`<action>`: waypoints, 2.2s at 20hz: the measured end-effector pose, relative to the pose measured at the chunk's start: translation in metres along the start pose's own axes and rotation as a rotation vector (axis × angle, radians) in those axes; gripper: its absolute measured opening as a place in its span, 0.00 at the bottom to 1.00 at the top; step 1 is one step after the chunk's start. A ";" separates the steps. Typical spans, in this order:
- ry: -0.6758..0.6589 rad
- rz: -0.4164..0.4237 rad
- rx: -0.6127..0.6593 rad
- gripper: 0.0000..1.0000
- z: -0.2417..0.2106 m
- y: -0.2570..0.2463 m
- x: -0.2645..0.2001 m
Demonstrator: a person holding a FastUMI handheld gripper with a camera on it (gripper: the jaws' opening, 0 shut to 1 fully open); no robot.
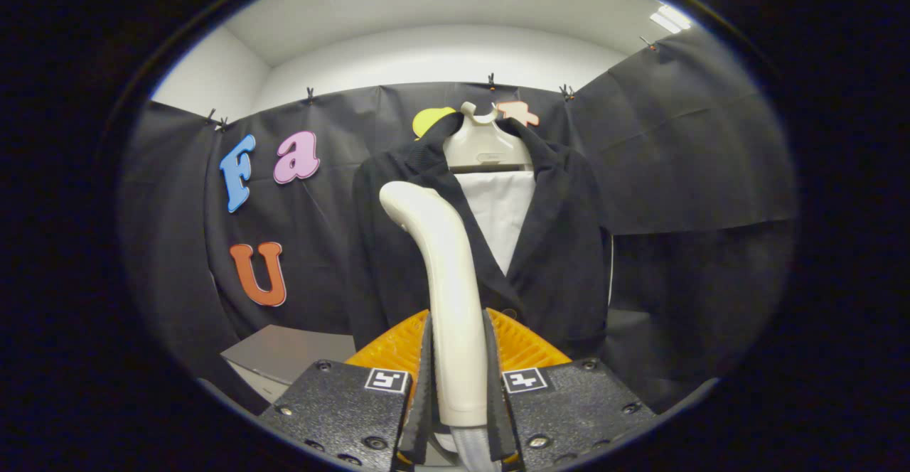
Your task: Iron the clothes twice with a garment steamer, once on the left side and once on the right side.
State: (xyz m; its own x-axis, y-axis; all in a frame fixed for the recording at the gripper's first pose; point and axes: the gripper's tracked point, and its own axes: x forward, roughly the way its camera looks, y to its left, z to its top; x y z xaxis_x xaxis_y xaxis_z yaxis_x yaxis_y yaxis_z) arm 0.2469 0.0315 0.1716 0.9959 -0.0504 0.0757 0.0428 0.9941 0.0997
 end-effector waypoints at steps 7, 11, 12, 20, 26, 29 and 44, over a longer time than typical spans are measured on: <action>0.033 -0.034 0.006 0.35 -0.023 -0.009 -0.009; 0.063 -0.050 0.004 0.35 -0.042 -0.014 -0.011; 0.071 -0.053 0.003 0.35 -0.047 -0.017 -0.011; 0.117 -0.078 -0.005 0.35 -0.077 -0.027 -0.015; 0.170 -0.093 -0.011 0.35 -0.107 -0.033 -0.015; 0.193 -0.101 -0.013 0.35 -0.122 -0.037 -0.017; 0.309 -0.114 -0.017 0.35 -0.198 -0.051 -0.030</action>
State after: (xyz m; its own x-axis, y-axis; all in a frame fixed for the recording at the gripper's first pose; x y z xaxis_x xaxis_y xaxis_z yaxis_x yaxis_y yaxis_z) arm 0.2304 0.0018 -0.0323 0.9616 -0.1325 -0.2402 0.1541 0.9853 0.0733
